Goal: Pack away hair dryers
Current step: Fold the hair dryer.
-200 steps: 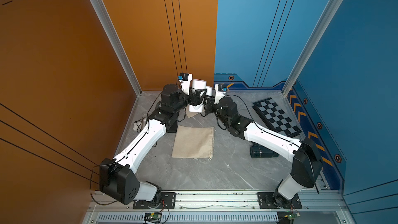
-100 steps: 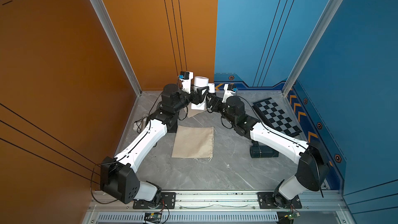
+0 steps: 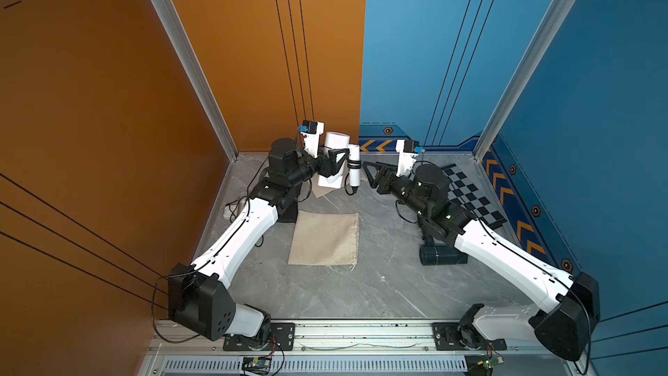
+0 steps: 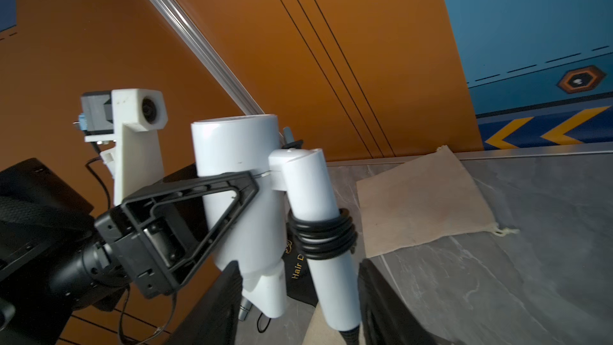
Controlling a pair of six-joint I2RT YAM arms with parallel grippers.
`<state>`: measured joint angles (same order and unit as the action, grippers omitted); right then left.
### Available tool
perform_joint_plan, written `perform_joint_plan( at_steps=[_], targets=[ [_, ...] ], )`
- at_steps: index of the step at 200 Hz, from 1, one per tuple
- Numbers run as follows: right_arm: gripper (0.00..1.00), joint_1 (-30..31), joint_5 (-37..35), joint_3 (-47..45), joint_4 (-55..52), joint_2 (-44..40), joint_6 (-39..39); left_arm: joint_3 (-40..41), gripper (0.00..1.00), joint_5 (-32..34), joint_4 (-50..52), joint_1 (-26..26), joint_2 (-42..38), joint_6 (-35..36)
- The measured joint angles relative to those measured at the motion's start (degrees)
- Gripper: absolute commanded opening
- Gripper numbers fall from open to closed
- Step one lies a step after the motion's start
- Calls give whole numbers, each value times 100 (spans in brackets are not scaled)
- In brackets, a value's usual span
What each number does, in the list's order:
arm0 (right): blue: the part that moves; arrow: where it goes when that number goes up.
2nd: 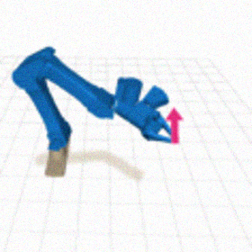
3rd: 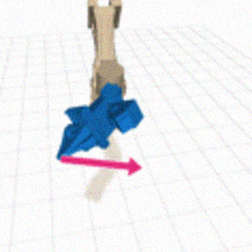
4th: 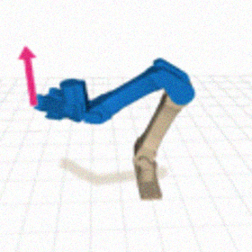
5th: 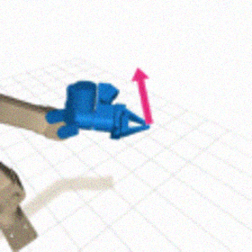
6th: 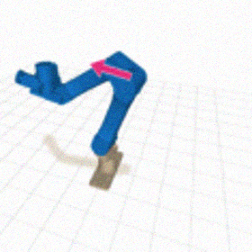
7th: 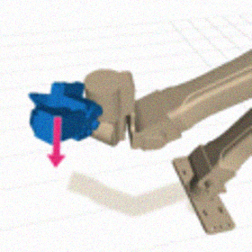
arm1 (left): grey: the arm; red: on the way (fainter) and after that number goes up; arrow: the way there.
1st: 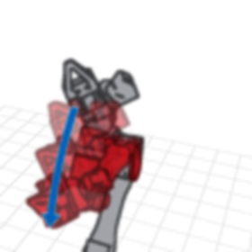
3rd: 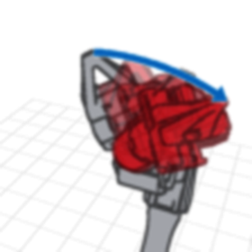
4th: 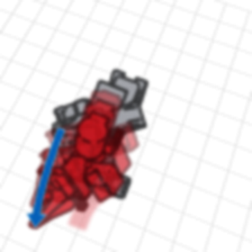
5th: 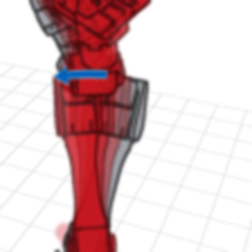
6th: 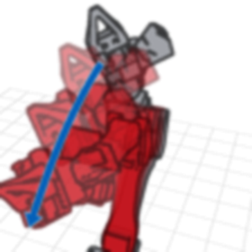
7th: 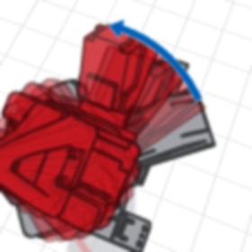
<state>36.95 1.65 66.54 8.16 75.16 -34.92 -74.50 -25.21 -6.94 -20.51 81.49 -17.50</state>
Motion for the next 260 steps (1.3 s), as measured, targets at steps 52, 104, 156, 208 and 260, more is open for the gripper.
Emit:
perform_joint_plan(
  at_steps=[52, 104, 156, 208, 260],
  targets=[
    [45, -546, 258, 457, -872, 782, 173, 0, 0, -81, 4, -94, 0, -57],
    [44, -225, 284, 844, -1263, 1499, 256, 0, 0, -22, -96, -326, 28, -96],
    [44, 15, -133, 868, -1270, 1572, 81, 2, 0, 448, -282, -378, 109, -44],
    [44, 352, -501, 997, -1333, 1814, -212, 61, 0, 844, -562, -457, 138, 48],
    [67, -155, 188, 367, -841, 1252, -46, 83, 0, 647, -664, -339, 173, -398]
  ],
)
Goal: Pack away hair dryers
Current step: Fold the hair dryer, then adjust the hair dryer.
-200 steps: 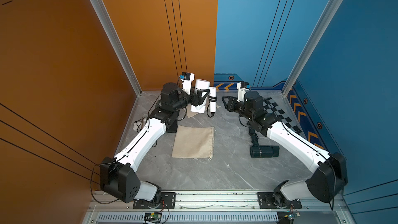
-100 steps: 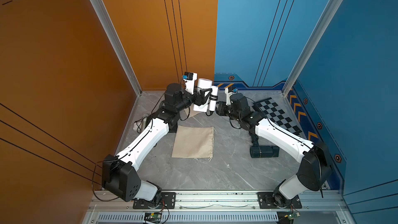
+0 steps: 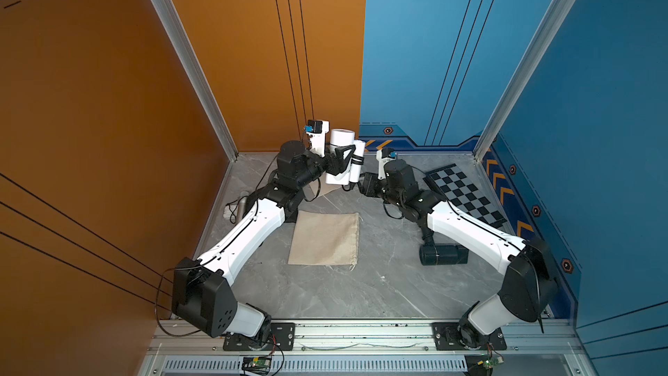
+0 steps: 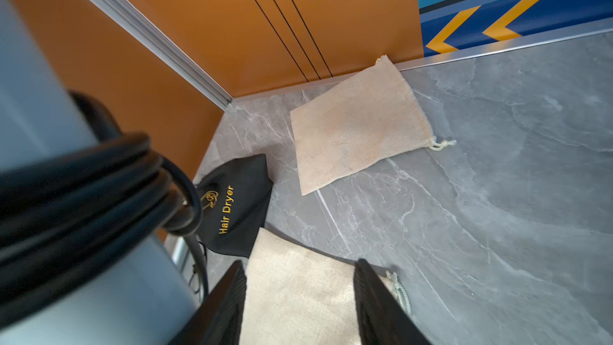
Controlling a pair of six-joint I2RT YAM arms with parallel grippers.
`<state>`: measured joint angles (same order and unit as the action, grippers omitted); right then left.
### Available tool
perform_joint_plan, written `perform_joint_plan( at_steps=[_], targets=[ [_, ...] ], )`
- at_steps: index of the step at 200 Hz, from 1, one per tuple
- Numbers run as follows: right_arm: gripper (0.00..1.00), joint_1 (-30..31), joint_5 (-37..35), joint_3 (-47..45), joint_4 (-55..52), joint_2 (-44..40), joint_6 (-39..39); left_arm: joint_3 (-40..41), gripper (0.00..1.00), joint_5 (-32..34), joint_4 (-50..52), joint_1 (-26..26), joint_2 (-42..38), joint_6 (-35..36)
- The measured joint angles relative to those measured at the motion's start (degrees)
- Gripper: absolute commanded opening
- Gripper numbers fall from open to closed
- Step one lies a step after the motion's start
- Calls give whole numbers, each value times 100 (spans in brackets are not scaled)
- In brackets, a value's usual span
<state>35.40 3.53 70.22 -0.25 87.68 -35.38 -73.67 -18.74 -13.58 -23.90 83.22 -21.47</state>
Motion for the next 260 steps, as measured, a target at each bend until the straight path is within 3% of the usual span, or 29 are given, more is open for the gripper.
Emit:
perform_joint_plan(
  at_steps=[27, 48, 76, 123, 190, 260],
  targets=[
    [74, -503, 717, -1073, 1202, -754, -68, 13, 0, -129, -114, 181, 122, -638],
    [77, -562, 1027, -1720, 2308, -973, -269, 92, 0, -76, -339, 356, 232, -1174],
    [80, -485, 1281, -2203, 3746, -789, -612, 138, 0, 188, -494, 404, 352, -1762],
    [79, -433, 1471, -2223, 5814, 94, -1222, 151, 0, 378, -752, 177, 380, -2302],
    [70, -433, 1545, -1825, 7182, 1078, -1978, 157, 0, 382, -951, 94, 402, -2597],
    [67, -433, 1574, -1467, 7436, 1285, -2262, 168, 0, 428, -1196, 94, 413, -2662]
  ],
)
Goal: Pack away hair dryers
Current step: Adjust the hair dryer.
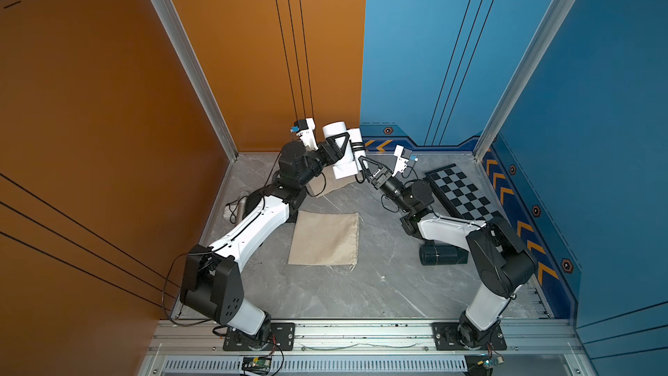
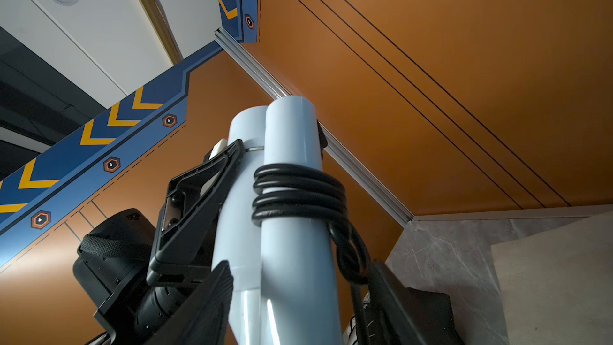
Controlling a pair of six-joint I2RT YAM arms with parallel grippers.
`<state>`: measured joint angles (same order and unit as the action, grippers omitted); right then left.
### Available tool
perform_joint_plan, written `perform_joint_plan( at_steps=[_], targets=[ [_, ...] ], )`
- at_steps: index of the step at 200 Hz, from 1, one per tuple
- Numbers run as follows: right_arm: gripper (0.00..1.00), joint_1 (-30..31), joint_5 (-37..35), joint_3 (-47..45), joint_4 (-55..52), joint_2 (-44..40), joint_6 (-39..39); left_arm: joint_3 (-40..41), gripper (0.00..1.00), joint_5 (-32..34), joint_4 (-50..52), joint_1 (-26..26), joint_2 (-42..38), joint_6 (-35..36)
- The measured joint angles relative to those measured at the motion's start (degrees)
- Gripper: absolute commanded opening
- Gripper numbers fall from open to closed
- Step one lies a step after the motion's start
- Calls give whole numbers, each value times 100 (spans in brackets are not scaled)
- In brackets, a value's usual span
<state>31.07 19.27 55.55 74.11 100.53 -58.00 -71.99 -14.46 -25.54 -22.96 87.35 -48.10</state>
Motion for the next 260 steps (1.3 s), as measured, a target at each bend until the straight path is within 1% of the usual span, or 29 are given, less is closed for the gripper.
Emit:
perform_joint_plan(
  at_steps=[15, 31, 59, 70, 86, 100, 114, 128, 150, 171, 184, 189, 203, 222, 231, 234, 235, 238, 250, 260],
  targets=[
    [68, 0, 0, 61, -2, 39, -20, 0, 0, 20, -68, 0, 22, 0],
    [72, 0, 0, 153, -9, 105, -48, 0, 0, 52, -94, 0, 42, -2],
    [72, 0, 0, 264, -101, 153, -52, 0, 0, 55, -90, -11, 63, -2],
    [70, 0, 0, 306, -118, 166, -52, 0, 0, 52, -90, -20, 63, -2],
    [62, 0, -2, 409, -181, 212, -55, 0, 0, 52, -92, -33, 63, -9],
    [59, 2, -2, 492, -330, 245, -31, 0, 0, 52, -92, -33, 63, -26],
    [51, 4, 7, 540, -444, 245, 17, 0, 0, 57, -87, -33, 66, -46],
    [47, 11, 24, 601, -555, 251, 48, 0, 0, 81, -101, -31, 68, -79],
    [36, 11, 42, 623, -601, 251, 90, 0, 0, 98, -101, -20, 79, -120],
    [33, 11, 46, 623, -603, 251, 107, 0, 0, 96, -103, -13, 92, -129],
    [30, 11, 44, 623, -603, 251, 103, 0, 8, 92, -105, -9, 96, -131],
    [30, 11, 44, 623, -603, 251, 101, 0, 14, 83, -105, -9, 96, -131],
    [29, 11, 44, 623, -603, 251, 94, 0, 40, 68, -105, 2, 96, -129],
    [28, 11, 46, 623, -603, 249, 92, 0, 71, 33, -105, 22, 96, -125],
    [28, 11, 48, 623, -603, 247, 92, 0, 83, -11, -105, 57, 96, -111],
    [28, 11, 46, 623, -603, 245, 87, 0, 85, -20, -101, 66, 96, -85],
    [28, 11, 44, 623, -605, 245, 85, 0, 88, -24, -101, 72, 96, -57],
    [28, 11, 44, 623, -612, 243, 66, 0, 92, -39, -101, 83, 96, -85],
    [28, -2, 42, 597, -621, 212, 26, 0, 100, -94, -59, 129, 79, 63],
    [28, -22, 42, 540, -616, 170, -17, 0, 98, -109, 33, 177, 46, 140]
  ],
)
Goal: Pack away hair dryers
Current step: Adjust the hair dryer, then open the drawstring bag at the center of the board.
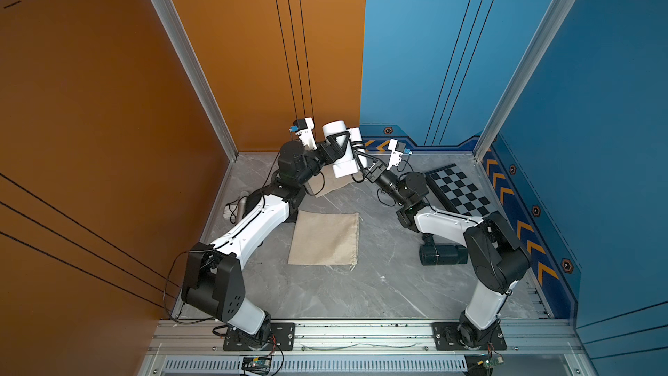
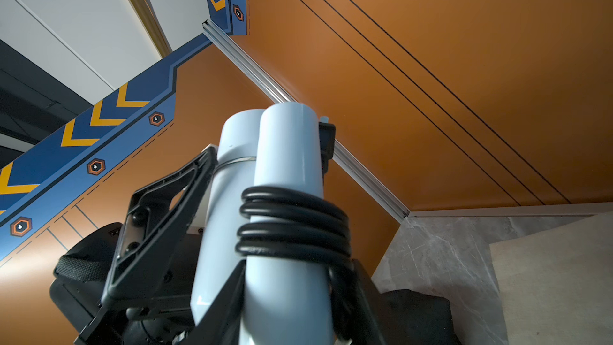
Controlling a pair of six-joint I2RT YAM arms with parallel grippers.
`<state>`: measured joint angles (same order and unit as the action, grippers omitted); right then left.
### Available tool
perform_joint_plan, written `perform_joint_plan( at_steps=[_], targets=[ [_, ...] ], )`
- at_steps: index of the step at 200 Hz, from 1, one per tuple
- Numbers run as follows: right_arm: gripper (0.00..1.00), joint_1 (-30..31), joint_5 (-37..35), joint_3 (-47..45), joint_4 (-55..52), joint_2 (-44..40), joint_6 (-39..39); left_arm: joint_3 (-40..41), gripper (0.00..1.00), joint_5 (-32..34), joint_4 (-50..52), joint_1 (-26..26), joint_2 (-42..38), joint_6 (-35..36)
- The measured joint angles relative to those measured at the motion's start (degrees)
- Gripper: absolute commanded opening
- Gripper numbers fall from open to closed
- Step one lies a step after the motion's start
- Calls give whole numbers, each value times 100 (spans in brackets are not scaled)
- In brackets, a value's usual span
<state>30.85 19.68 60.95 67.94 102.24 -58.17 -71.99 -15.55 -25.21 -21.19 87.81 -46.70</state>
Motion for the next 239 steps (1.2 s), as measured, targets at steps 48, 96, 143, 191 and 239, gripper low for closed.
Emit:
perform_joint_plan(
  at_steps=[48, 96, 143, 191, 239],
  targets=[
    [26, -245, -44, -459, 13, -356, -79, 175, 98, -22, 481, 313, -470, 391],
    [26, -885, -37, -1287, -310, -1106, 83, 378, 98, 350, 1967, 275, -1025, 1056],
    [25, -1880, -260, -1928, -2658, -2946, 962, 732, 99, 957, 4035, -682, -1340, 1652],
    [23, -2295, -455, -1928, -5027, -4142, 1720, 824, 91, 1554, 5414, -2114, -671, 1519],
    [23, -2476, -439, -2103, -6310, -4572, 1989, 514, 83, 2092, 6118, -2732, 546, 1298]
  ],
)
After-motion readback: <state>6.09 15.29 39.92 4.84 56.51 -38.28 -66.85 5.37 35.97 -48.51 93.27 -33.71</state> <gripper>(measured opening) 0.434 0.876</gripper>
